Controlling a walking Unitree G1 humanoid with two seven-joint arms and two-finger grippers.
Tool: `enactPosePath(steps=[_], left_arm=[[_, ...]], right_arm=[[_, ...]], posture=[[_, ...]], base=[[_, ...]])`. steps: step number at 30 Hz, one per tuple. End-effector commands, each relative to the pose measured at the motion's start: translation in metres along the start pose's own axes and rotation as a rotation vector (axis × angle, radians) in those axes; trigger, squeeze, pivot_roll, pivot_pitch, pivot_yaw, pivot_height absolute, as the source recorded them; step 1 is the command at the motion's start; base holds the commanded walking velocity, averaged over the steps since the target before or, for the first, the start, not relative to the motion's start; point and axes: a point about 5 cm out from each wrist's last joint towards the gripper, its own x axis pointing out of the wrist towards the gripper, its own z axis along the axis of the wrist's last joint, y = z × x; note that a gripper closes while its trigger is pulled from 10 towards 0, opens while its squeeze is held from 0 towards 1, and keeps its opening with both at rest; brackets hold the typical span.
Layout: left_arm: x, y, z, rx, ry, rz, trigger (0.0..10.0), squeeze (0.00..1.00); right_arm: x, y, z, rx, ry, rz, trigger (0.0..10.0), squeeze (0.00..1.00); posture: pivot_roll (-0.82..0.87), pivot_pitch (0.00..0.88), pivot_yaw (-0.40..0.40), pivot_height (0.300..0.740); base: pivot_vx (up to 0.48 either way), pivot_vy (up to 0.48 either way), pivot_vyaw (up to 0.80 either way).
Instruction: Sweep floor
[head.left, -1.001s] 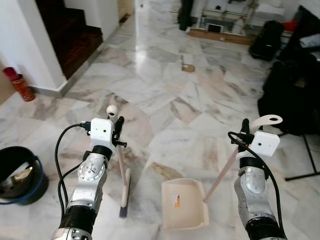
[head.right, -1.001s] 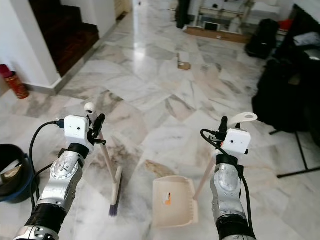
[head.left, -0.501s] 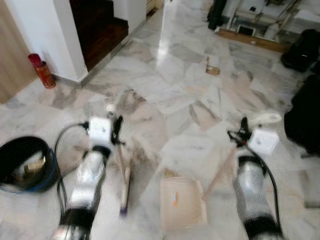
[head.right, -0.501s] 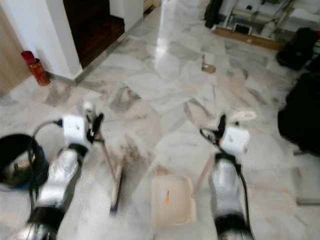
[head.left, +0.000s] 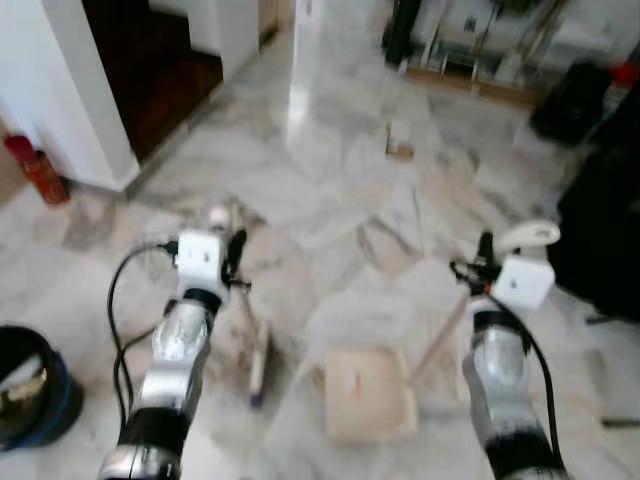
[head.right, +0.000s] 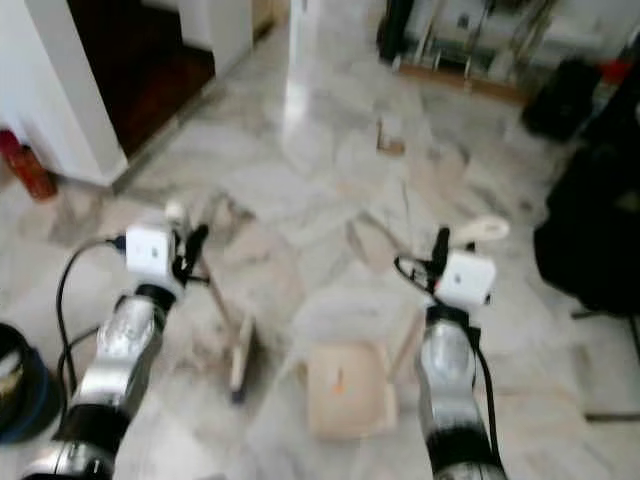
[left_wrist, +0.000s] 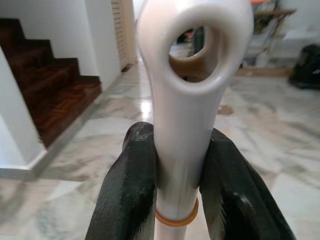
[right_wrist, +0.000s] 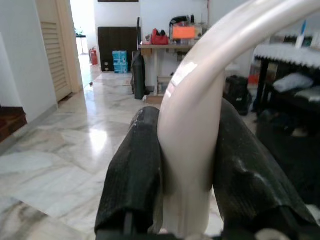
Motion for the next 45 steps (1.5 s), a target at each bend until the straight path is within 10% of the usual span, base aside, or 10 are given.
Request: enactPosePath(steps=[1, 45], left_arm=[[0.0052, -0.0101, 0.0079, -0.016, -0.040, -0.028, 10.0, 0.00], [0.0055, -0.0072, 0.0031, -0.016, -0.042, -0.022, 10.0, 0.00]], right_arm=[[0.0020, -0.0105, 0.0040, -0.022, -0.021, -0.030, 10.0, 0.00], [0.0001, -0.0048, -0.0007, -0.003, 0.017, -0.018, 10.0, 0.00]], posture=[[0.16, 0.110, -0.061, 0.740], [0.16, 0.097, -0.067, 0.740]], base=[[0.368, 0.000, 0.00], [0.193, 0.000, -0.01]])
